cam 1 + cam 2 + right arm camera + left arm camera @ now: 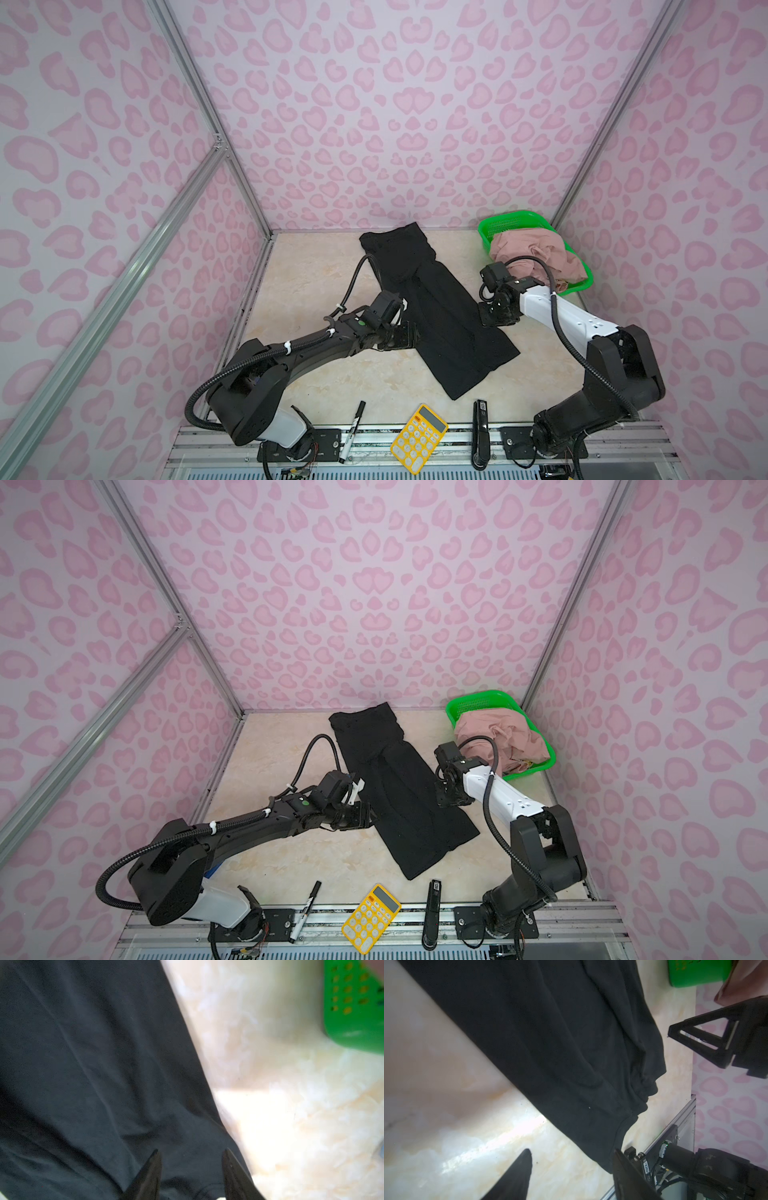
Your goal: Fold and stack the mixed laundry pile
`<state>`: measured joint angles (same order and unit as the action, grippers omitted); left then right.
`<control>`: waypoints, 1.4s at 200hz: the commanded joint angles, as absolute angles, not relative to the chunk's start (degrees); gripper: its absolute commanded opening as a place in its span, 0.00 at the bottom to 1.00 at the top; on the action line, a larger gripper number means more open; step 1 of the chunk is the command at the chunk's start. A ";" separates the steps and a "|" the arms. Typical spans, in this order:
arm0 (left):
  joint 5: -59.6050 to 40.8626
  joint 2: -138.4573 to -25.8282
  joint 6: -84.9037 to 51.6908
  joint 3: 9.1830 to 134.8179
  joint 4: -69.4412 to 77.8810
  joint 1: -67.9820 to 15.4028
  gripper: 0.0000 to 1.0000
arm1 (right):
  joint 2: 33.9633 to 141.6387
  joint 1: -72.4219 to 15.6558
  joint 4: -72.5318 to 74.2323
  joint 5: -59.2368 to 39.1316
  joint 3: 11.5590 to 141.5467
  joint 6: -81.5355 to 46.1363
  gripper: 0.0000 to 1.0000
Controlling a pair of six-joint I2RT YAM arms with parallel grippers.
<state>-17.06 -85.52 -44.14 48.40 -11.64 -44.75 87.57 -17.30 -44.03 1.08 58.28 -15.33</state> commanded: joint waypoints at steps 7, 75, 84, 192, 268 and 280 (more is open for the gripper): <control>-17.55 -86.66 -48.15 48.05 -7.72 -48.52 0.62 | 85.21 -14.99 -42.37 1.40 53.28 -18.20 0.47; -18.57 -94.59 -53.18 50.77 -5.56 -55.02 0.53 | 83.65 -13.18 -39.77 0.02 45.49 -21.97 0.47; -17.80 -95.39 -53.33 51.06 -6.23 -55.02 0.52 | 83.80 -13.26 -39.50 -0.33 45.02 -22.51 0.46; -10.63 -99.00 -49.20 51.00 -14.31 -47.72 0.03 | 82.90 -24.62 -35.50 -2.78 38.97 -31.49 0.37; -5.53 -88.51 -36.49 47.42 -27.96 -33.18 0.03 | 90.83 -44.56 -30.77 -7.19 46.50 -41.46 0.36; -5.70 -87.08 -35.15 47.17 -29.13 -31.57 0.03 | 91.45 -46.37 -29.39 -8.34 47.48 -43.08 0.37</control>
<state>-7.53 -89.45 -40.27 47.62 -23.86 -34.02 89.38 -43.40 -30.89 -0.45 46.63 -38.11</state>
